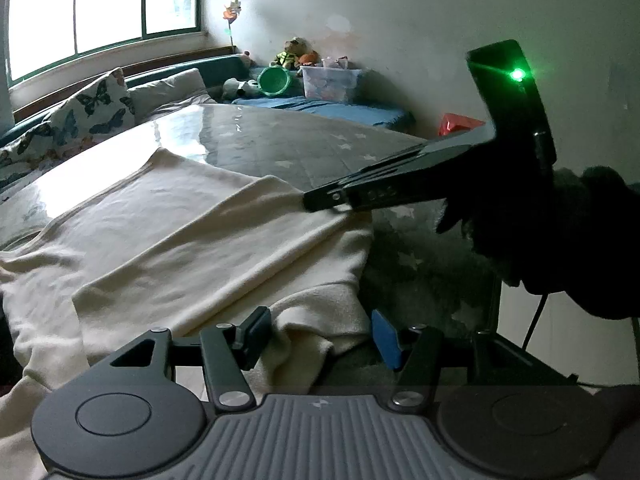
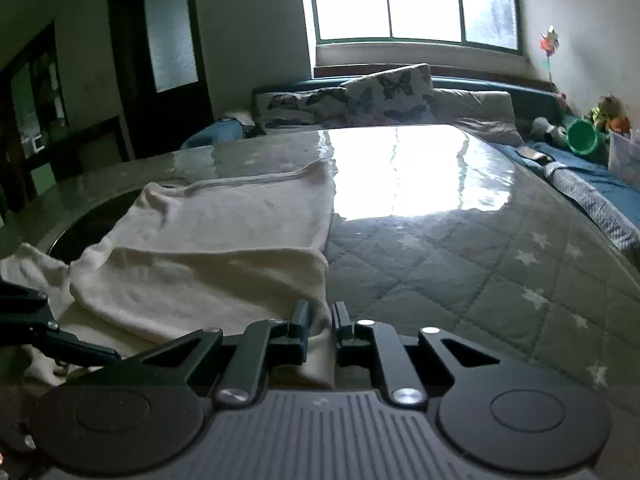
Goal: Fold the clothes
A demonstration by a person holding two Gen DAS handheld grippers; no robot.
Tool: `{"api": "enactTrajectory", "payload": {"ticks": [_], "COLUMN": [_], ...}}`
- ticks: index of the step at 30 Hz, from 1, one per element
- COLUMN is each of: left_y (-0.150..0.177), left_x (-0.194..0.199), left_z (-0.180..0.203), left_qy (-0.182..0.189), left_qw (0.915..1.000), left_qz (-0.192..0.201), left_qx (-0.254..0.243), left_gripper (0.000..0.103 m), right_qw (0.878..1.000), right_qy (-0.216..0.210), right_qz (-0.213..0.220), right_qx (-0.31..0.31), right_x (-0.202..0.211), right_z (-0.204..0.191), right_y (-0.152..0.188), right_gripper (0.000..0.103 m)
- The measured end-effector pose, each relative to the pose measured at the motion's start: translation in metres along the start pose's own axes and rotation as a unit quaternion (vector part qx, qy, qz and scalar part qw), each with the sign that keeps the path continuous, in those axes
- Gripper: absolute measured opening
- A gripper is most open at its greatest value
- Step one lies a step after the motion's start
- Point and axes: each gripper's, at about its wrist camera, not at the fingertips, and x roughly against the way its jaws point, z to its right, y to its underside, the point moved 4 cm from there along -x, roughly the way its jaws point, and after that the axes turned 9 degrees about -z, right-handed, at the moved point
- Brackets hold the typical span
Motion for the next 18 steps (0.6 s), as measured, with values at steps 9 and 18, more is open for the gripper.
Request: {"api": "enactTrajectory", "payload": {"ticks": [9, 18], "left_y": [-0.002, 0.035], "left_x": [0.032, 0.089], "left_z": [-0.019, -0.079], "left_qy": [-0.018, -0.098], "left_qw": [0.998, 0.9791], "left_qz": [0.031, 0.054], "left_qx": [0.053, 0.17], "left_gripper": [0.062, 0.063], "right_qw": [0.999, 0.997], "right_qy": [-0.031, -0.049], "right_qz": [-0.011, -0.015], "right_qx": [0.032, 0.064], "right_x": [0.003, 0.01], "right_z": [-0.015, -0.032], "right_y": [0.003, 0.0], "right_gripper": [0.011, 0.018]}}
